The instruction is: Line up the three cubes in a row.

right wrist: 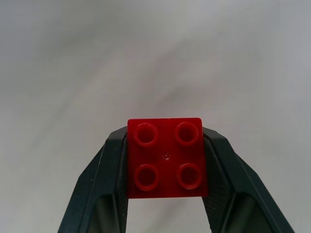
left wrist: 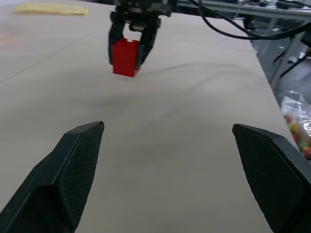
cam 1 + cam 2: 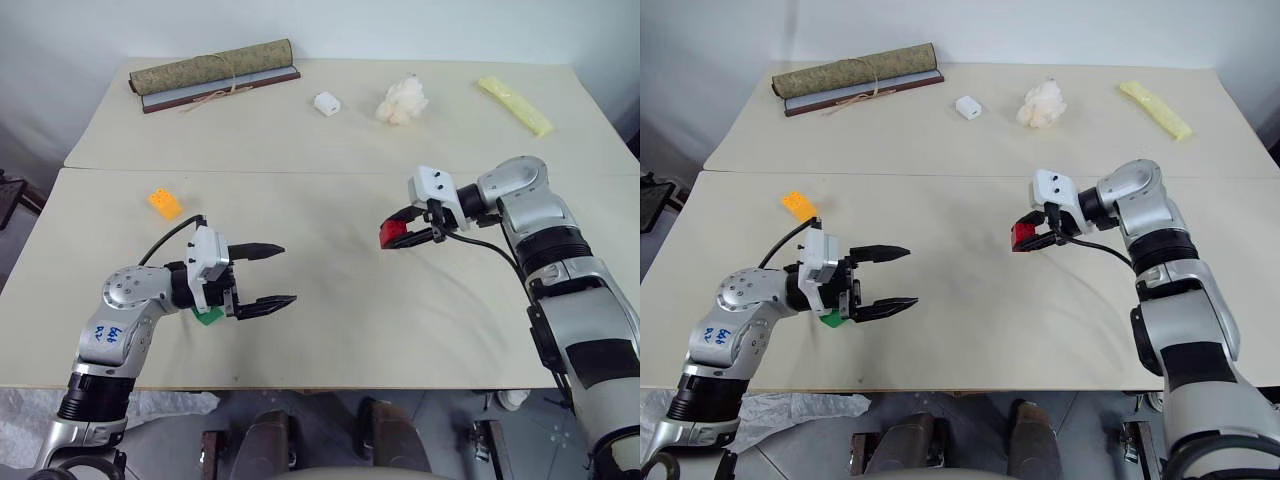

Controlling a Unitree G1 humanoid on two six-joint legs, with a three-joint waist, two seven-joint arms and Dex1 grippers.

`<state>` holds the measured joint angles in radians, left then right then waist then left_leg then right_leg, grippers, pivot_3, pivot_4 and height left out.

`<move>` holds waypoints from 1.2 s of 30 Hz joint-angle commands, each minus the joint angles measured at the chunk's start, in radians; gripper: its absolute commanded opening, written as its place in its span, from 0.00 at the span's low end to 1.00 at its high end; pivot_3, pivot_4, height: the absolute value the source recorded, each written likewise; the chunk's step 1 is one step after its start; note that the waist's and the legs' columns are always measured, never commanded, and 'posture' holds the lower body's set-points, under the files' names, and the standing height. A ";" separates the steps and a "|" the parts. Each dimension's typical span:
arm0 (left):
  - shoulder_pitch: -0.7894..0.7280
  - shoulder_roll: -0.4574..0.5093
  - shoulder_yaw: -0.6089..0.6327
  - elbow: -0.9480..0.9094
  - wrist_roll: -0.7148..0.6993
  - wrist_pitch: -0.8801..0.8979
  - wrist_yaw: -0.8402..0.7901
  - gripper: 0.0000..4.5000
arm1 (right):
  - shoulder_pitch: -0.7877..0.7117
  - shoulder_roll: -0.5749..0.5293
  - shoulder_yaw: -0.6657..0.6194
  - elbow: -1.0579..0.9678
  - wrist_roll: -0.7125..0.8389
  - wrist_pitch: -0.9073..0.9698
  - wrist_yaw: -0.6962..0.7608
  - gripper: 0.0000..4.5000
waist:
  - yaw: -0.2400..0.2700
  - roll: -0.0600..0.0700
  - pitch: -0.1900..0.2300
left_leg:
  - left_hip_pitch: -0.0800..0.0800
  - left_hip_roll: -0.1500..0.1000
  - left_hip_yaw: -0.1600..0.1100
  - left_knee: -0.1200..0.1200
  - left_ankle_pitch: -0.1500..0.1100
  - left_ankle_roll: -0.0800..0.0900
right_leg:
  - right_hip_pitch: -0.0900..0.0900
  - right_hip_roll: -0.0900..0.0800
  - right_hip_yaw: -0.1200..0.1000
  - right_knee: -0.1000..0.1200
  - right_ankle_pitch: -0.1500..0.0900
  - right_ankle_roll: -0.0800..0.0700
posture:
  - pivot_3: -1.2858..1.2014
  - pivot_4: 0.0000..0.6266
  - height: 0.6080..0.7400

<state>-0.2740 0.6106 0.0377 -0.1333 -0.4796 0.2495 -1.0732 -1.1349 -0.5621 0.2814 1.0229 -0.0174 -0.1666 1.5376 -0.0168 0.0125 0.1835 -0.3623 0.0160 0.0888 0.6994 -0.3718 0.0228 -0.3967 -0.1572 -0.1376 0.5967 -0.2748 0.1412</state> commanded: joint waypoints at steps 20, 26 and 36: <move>0.364 0.129 0.519 -0.017 -0.101 -0.063 -0.007 1.00 | 0.364 -0.160 -0.205 -0.465 0.492 0.015 0.077 0.99 | -0.012 0.000 0.000 | 0.000 0.007 0.000 -0.001 -0.001 -0.002 | -0.001 0.004 0.000 -0.002 0.000 0.000 | 0.52 0.24 1.00; 0.594 0.130 0.710 0.186 -0.068 -0.173 -0.053 1.00 | 0.656 -0.103 -0.266 -0.719 0.558 -0.035 0.034 0.99 | -0.012 0.000 0.001 | 0.003 0.012 0.006 -0.001 -0.004 -0.006 | -0.001 0.010 0.002 -0.001 -0.002 -0.003 | 0.52 0.24 1.00; 0.740 0.054 0.689 0.104 -0.115 -0.172 -0.078 1.00 | 0.799 -0.092 -0.303 -0.813 0.579 0.032 0.023 0.99 | 0.012 -0.002 0.000 | 0.008 0.015 0.003 0.000 -0.007 -0.005 | -0.001 0.008 0.006 0.001 -0.001 -0.005 | 0.52 0.24 1.00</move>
<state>0.4564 0.6678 0.7498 0.0402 -0.5588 0.0610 -1.1376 -0.3387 -0.6291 0.0136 0.2347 0.5573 -0.1291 1.5294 -0.0050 0.0109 0.1835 -0.3546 0.0313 0.0920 0.6989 -0.3789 0.0184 -0.3973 -0.1494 -0.1309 0.5976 -0.2757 0.1364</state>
